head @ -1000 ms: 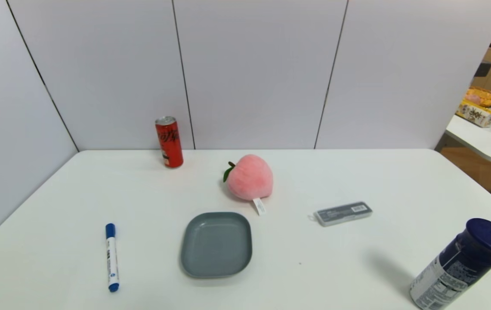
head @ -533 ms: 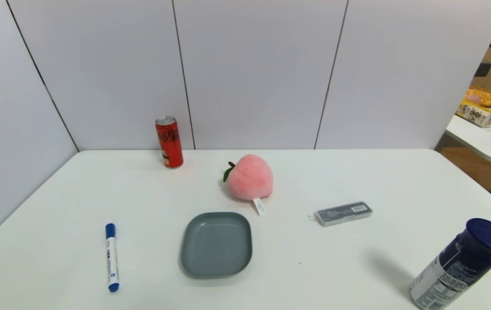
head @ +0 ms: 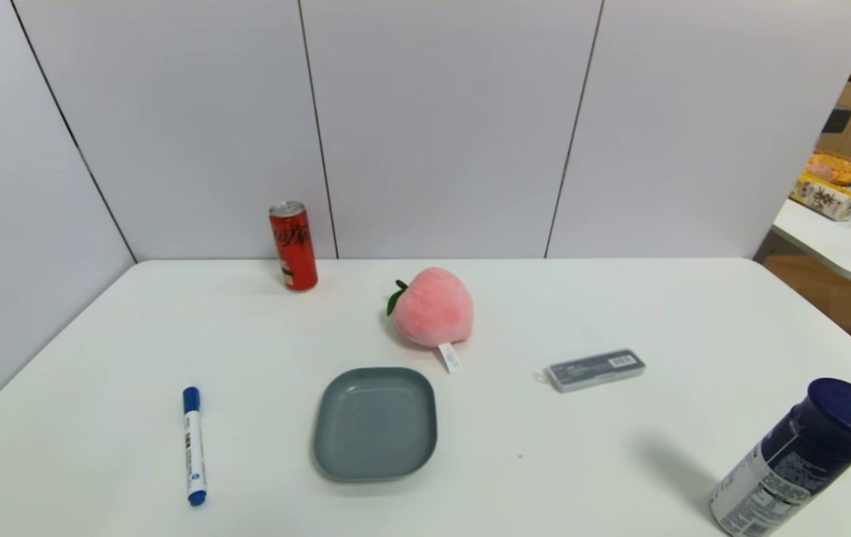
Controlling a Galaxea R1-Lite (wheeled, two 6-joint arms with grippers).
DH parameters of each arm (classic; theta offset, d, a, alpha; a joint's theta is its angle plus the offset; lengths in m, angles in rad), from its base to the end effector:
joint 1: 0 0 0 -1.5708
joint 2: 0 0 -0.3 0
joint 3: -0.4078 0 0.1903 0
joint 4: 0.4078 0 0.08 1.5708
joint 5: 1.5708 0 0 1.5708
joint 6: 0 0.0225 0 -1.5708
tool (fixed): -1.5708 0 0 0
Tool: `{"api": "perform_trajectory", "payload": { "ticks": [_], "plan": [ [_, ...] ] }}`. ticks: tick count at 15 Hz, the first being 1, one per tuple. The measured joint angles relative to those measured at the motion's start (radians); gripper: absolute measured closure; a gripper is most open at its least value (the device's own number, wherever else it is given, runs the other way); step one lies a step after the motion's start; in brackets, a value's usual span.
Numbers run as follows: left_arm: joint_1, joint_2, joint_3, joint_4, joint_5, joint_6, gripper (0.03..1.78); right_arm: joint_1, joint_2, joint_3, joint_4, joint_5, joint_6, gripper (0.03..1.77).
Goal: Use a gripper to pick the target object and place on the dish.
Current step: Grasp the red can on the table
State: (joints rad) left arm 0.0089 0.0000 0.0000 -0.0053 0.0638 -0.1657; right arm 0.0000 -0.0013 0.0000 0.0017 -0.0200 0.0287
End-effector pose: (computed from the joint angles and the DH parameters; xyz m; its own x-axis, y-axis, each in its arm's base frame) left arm -0.0229 0.0012 0.0760 0.9973 0.0726 0.0053 -0.0708 0.9837 -0.1653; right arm -0.0229 -0.0004 0.0753 0.9998 -0.0200 -0.0004 0.0200 0.9994 0.0287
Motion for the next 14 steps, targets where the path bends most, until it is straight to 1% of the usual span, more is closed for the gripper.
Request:
{"api": "perform_trajectory", "payload": {
  "ticks": [2, 3, 5, 6, 9, 11, 14],
  "plan": [
    [0.0, 0.002, -0.005, -0.044, -0.001, 0.006, 0.12, 0.0, 0.0, 0.0, 0.0, 0.0, 0.0, 0.09],
    [0.0, 0.011, -0.026, -0.093, -0.004, 0.009, 0.12, 0.0, 0.0, 0.0, 0.0, 0.0, 0.0, 0.09],
    [0.0, 0.057, -0.1, -0.169, -0.007, 0.013, 0.12, 0.0, 0.0, 0.0, 0.0, 0.0, 0.0, 0.09],
    [-0.002, 0.095, -0.143, -0.177, -0.008, 0.02, 0.12, 0.0, 0.0, 0.0, 0.0, 0.0, 0.0, 0.09],
    [-0.022, 0.255, -0.28, -0.192, -0.009, 0.071, 0.12, 0.0, 0.0, 0.0, 0.0, 0.0, 0.0, 0.09],
    [-0.049, 0.377, -0.357, -0.24, -0.008, 0.104, 0.12, 0.0, 0.0, 0.0, 0.0, 0.0, 0.0, 0.09],
    [-0.099, 0.562, -0.467, -0.318, -0.006, 0.113, 0.12, 0.0, 0.0, 0.0, 0.0, 0.0, 0.0, 0.09]
  ]
}}
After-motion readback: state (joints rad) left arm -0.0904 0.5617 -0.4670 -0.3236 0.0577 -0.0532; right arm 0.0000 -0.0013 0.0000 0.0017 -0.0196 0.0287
